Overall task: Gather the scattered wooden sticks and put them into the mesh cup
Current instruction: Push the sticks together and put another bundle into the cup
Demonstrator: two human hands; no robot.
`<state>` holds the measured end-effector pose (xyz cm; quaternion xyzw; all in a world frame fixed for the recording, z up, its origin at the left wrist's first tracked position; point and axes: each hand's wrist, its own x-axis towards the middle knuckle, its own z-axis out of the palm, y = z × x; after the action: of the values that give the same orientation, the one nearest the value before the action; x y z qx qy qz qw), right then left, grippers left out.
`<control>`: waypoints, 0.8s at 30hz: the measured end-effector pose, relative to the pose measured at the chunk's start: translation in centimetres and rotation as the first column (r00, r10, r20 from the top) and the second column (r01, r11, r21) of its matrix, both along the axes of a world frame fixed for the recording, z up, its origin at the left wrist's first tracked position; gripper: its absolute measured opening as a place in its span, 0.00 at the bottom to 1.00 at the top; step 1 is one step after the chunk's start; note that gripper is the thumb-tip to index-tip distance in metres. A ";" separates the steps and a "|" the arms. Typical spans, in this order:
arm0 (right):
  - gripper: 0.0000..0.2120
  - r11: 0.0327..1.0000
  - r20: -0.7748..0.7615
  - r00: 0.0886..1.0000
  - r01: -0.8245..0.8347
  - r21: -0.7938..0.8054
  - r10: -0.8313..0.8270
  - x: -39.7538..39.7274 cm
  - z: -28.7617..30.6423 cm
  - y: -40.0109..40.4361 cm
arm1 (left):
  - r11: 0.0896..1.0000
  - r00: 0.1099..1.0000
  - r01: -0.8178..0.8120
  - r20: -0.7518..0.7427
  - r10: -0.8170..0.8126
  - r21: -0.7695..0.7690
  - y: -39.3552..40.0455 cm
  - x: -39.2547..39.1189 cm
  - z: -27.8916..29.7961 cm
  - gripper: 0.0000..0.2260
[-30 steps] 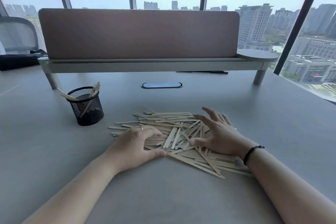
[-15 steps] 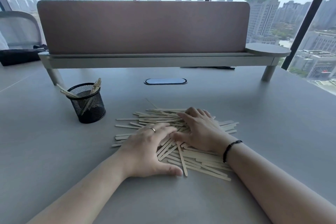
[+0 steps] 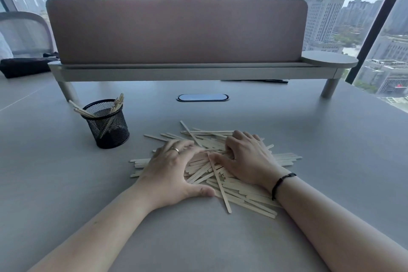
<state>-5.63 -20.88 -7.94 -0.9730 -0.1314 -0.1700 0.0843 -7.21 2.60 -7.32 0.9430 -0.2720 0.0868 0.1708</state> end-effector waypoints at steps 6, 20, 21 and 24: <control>0.32 0.996 0.076 0.997 -0.024 -0.082 0.030 -0.3 0.1 0.1 | 1.000 0.991 -0.002 -0.133 0.003 0.003 1.0 0.8 0.1 0.47; 0.40 0.996 0.159 0.987 0.036 -0.087 -0.022 -1.7 1.2 -0.1 | 0.999 0.998 -0.031 -0.051 0.033 0.044 0.9 0.4 0.1 0.26; 0.40 0.996 0.157 0.987 0.040 -0.081 -0.027 -1.7 1.3 -0.1 | 0.996 0.998 -0.044 -0.035 0.047 0.073 0.8 0.3 0.3 0.25; 0.41 0.996 0.161 0.986 0.041 -0.075 -0.028 -1.8 1.5 0.1 | 0.987 0.998 -0.060 0.003 0.060 0.150 0.3 -0.4 1.0 0.25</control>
<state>-7.48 -20.80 -6.45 -0.9609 -0.1274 -0.2438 0.0326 -7.60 2.95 -6.34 0.9610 -0.2493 0.0705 0.0967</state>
